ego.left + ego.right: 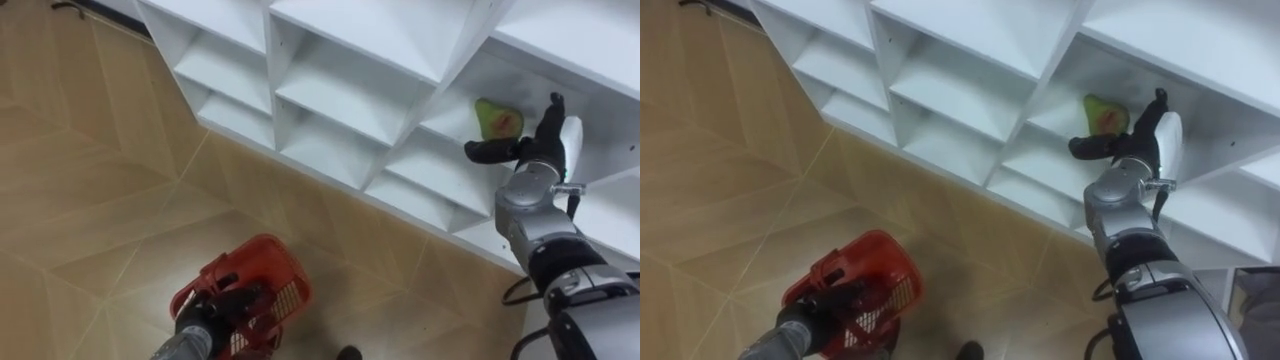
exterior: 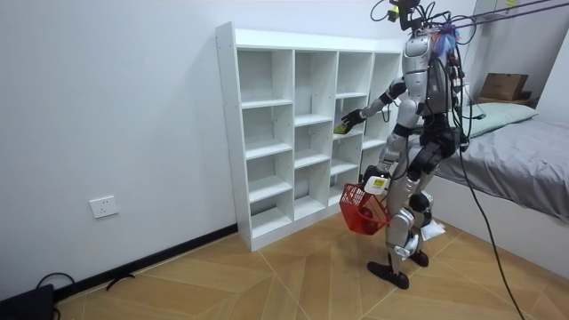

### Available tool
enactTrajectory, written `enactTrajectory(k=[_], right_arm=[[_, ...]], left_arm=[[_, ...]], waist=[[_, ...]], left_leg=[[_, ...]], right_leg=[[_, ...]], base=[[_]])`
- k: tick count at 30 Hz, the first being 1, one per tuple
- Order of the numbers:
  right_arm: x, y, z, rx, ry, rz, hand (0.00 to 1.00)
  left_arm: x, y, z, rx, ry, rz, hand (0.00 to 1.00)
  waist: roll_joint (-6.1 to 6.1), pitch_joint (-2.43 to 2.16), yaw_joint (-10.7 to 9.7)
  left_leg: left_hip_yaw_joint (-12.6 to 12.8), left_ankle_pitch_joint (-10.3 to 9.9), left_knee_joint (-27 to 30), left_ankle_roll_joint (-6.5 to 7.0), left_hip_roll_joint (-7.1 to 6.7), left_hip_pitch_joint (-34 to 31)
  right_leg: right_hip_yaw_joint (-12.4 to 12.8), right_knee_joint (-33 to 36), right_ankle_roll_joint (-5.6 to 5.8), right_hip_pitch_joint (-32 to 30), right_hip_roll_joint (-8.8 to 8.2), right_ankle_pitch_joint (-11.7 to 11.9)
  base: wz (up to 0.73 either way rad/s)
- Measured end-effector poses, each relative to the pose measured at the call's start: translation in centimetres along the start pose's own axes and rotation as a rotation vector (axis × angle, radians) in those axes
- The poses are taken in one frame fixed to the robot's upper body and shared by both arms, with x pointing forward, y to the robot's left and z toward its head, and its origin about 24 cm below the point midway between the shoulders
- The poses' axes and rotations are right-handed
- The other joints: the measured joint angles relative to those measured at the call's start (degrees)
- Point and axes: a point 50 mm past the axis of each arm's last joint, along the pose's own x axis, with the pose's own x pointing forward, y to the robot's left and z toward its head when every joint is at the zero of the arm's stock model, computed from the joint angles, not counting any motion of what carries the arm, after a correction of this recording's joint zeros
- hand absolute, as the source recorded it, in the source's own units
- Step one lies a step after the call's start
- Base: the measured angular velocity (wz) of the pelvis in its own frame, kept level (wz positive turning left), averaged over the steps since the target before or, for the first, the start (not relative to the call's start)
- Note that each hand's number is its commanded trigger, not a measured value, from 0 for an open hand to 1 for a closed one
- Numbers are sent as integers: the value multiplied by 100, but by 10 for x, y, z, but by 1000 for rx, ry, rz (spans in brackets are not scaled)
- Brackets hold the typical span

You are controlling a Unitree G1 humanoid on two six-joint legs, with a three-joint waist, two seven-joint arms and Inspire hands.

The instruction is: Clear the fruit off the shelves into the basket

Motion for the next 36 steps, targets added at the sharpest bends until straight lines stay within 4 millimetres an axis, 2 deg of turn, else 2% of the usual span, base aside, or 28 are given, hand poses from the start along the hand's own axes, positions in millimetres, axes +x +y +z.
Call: enactTrajectory(k=[18,22,34,35,36], right_arm=[[-1,4,-2,-26,-1,47,0],[-1,4,-2,-25,0,46,0],[1,0,-6,-43,26,34,0],[3,-2,-2,-35,20,25,53],[4,-3,-1,-34,17,20,69]], left_arm=[[0,-1,-1,-1,3,-8,100],[0,-4,-4,-6,9,-13,100],[1,-10,-7,9,14,-34,100],[1,-12,-5,9,11,-37,100],[1,-12,-5,9,10,-38,100]], waist=[[2,2,45],[2,2,120],[19,17,123],[23,19,121],[23,19,125]], left_leg=[[-8,1,41,1,1,-18],[12,8,41,12,-1,-19],[5,61,88,67,-45,-162],[7,75,111,72,-53,-242],[9,75,127,72,-53,-276]], right_leg=[[2,78,0,-30,-7,0],[8,133,1,-66,-24,-1],[7,225,10,-217,-106,-7],[16,287,10,-318,-117,-7],[19,296,10,-349,-116,-7]], base=[[0],[-2],[0],[0],[0]])
